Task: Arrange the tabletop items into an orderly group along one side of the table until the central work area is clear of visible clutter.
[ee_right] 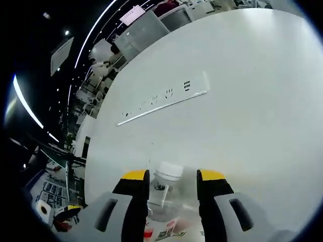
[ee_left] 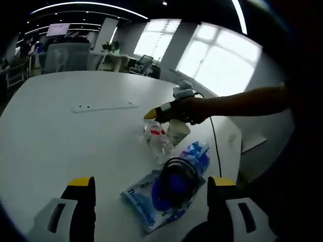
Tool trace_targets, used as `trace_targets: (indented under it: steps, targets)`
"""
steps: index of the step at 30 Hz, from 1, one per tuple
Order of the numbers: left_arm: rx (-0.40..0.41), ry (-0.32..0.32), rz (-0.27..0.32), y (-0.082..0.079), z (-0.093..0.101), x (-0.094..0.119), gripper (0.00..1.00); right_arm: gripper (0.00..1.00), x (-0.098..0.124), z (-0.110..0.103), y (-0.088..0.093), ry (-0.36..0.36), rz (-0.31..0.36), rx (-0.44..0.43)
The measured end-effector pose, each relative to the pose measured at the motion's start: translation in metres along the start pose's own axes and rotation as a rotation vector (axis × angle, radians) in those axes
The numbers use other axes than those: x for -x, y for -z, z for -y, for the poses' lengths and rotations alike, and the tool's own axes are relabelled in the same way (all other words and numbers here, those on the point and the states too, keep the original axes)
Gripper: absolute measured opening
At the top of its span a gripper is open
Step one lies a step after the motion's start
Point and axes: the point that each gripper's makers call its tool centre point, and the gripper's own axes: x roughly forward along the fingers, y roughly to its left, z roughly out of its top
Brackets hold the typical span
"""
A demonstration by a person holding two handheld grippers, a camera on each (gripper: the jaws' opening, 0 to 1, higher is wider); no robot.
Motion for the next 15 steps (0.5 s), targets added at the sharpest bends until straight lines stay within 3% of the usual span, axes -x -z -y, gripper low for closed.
trace_targets:
  steps: [8,15]
  targets:
    - [0.014,-0.02,-0.006,0.0019,-0.0067,0.0005,0.88,0.21,-0.0062,-0.0066,-0.0002,-0.041,-0.01,-0.032]
    - [0.013,-0.018,-0.007,0.0009,-0.0087,-0.0024,0.88,0.2,-0.0061,-0.0059,-0.0001,-0.046,-0.007,-0.053]
